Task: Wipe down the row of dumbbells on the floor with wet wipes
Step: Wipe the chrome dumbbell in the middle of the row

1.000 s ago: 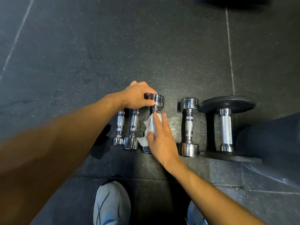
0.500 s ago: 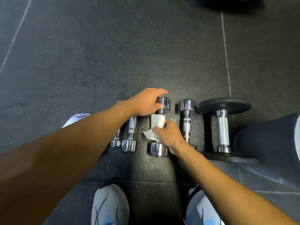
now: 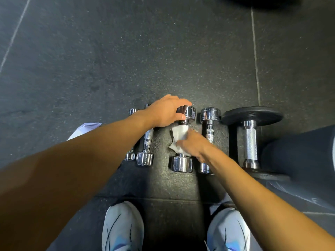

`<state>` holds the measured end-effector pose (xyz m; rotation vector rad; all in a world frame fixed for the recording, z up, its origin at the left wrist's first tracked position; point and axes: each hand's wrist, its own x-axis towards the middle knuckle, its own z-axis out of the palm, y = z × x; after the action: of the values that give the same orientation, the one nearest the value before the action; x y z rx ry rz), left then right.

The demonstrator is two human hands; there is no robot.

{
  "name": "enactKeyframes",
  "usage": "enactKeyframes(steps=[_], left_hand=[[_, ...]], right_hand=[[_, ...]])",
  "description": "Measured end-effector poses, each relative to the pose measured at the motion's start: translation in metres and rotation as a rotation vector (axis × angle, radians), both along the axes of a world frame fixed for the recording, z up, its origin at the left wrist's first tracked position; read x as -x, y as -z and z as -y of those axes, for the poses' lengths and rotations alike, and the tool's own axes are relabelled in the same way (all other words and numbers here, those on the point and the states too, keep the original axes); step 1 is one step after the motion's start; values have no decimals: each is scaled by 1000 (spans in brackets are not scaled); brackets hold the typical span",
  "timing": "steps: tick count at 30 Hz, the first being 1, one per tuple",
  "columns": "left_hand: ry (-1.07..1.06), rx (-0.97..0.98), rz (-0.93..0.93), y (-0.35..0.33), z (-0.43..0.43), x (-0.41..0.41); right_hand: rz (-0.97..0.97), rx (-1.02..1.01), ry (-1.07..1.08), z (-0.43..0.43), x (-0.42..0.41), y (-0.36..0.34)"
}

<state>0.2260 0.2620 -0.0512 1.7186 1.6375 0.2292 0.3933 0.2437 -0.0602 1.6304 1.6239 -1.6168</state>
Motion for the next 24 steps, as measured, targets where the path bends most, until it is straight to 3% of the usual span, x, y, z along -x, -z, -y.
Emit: enactKeyframes(steps=[2, 6, 9, 12, 15, 19, 24], left_hand=[[28, -25, -55, -3, -3, -6], [56, -45, -127, -5, -3, -22], [34, -62, -130, -5, -5, -29], [54, -62, -151, -8, -7, -30], [95, -82, -225, -12, -8, -31], [99, -109, -278, -16, -8, -24], [76, -87, -251, -10, 1, -12]], right_hand=[[226, -87, -195, 7, 3, -5], [329, -159, -94, 18, 9, 2], [143, -177, 99, 6, 6, 7], [-108, -16, 429, -13, 7, 9], [-340, 164, 585, -24, 3, 10], [-439, 264, 622, -20, 4, 13], [-410, 207, 561, -18, 14, 17]])
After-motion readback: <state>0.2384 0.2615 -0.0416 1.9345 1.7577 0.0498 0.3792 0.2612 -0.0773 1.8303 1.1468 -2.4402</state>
